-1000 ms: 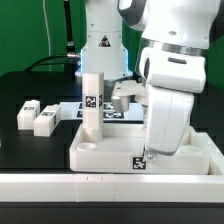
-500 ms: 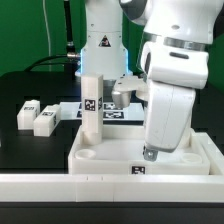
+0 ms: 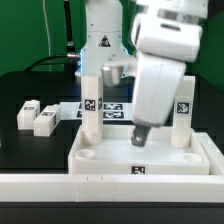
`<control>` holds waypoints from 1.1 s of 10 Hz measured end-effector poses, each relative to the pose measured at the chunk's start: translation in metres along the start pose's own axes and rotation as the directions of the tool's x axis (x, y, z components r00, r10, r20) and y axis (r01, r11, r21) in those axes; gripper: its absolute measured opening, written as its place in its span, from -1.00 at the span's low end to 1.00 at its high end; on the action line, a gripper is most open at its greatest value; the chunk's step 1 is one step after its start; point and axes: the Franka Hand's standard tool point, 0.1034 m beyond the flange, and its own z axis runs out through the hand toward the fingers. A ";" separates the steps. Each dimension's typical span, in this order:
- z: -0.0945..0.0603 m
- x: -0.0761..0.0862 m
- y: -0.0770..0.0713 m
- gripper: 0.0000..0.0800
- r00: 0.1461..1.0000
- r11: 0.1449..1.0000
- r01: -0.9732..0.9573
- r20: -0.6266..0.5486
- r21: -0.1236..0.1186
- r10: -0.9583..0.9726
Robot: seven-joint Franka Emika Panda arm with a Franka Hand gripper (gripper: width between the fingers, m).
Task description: Assemble desk
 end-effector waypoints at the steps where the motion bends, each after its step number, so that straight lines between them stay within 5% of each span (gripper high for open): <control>1: -0.005 -0.014 0.001 0.61 1.000 1.000 -0.025 0.005 -0.009 0.025; 2: -0.013 -0.020 0.003 0.61 0.999 0.997 -0.043 -0.004 -0.071 0.043; 3: -0.018 -0.029 -0.003 0.62 0.999 0.995 -0.052 -0.013 -0.089 0.051; 8: -0.015 -0.035 -0.010 0.62 0.990 0.986 -0.141 -0.023 -0.083 0.140; 9: -0.002 -0.042 -0.023 0.62 0.954 0.952 -0.301 -0.020 -0.047 0.300; 10: -0.001 -0.049 -0.032 0.62 0.894 0.894 -0.447 0.017 0.013 0.447; 11: -0.002 -0.055 -0.030 0.62 0.863 0.862 -0.506 0.024 0.020 0.505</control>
Offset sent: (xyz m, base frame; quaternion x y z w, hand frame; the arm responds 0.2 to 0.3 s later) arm -0.0310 -0.0242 0.0249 -0.0485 -0.0017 0.0222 0.9986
